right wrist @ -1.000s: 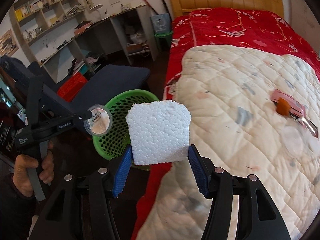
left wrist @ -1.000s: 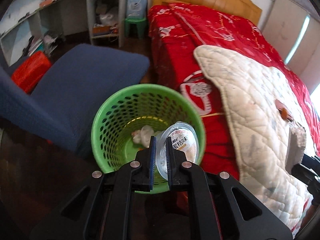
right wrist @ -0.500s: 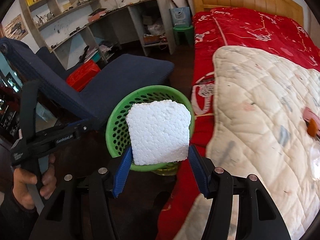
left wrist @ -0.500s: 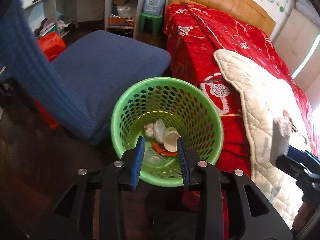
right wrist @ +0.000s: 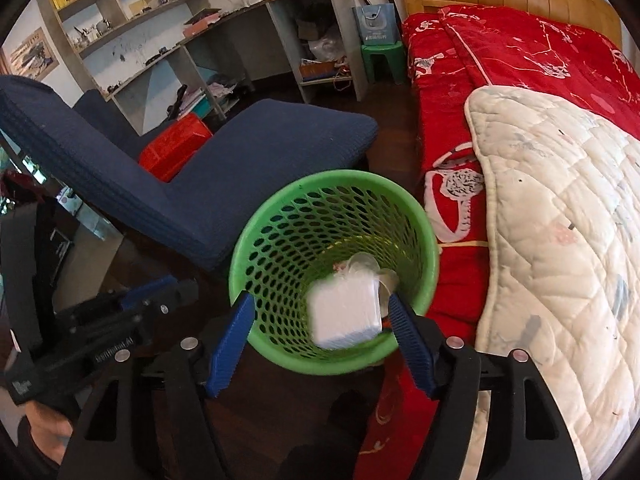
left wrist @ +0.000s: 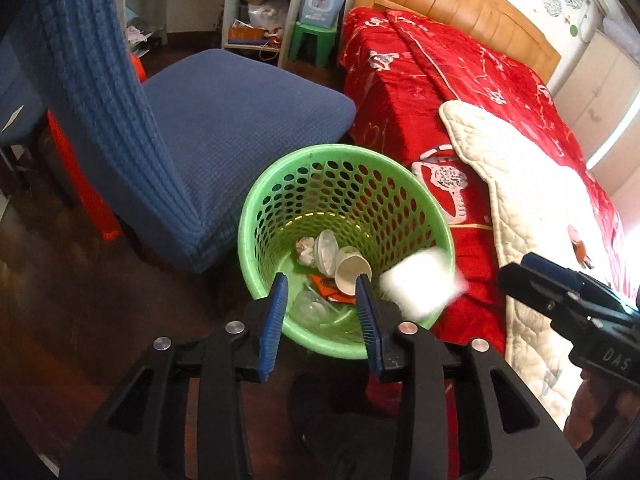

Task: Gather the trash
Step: 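Drop the cup into the basket with the left tool while the right tool drops the foam block, then grasp the clear round lid with the left tool while the right tool grasps the clear tray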

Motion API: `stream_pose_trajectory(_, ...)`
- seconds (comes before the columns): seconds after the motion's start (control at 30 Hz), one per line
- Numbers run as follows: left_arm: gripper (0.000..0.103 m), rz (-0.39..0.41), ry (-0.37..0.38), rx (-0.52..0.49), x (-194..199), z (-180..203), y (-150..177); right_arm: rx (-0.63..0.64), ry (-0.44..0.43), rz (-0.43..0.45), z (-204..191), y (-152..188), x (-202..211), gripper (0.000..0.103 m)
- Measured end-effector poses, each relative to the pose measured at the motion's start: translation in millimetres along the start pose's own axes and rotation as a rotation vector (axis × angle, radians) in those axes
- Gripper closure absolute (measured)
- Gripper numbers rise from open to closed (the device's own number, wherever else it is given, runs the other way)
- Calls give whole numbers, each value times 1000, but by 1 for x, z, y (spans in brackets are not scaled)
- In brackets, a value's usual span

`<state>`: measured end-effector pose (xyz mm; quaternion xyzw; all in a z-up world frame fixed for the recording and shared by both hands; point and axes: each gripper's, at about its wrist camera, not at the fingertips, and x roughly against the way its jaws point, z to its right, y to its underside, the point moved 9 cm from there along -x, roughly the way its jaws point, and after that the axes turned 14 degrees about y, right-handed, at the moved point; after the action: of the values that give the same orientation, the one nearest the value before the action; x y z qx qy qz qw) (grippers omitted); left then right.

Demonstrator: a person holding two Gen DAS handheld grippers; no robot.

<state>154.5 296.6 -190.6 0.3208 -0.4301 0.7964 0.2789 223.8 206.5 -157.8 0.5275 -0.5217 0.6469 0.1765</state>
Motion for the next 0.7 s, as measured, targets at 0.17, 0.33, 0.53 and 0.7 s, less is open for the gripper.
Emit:
stream_pose_trajectory(0.17, 66, 0, 6, -12, 2, 8, 0, 1, 4, 21, 9, 1, 14, 35)
stream_pose_trajectory(0.33, 59, -1, 16, -44, 0, 29, -1, -40, 35, 38, 42, 11, 34, 32)
stream_pose_trajectory(0.53, 54, -11, 41, -87, -5, 63, 0, -97, 93, 57, 100, 27, 60, 32)
stream_pose_trajectory(0.7, 54, -28, 78, -137, -14, 104, 2, -159, 159, 67, 156, 44, 82, 32)
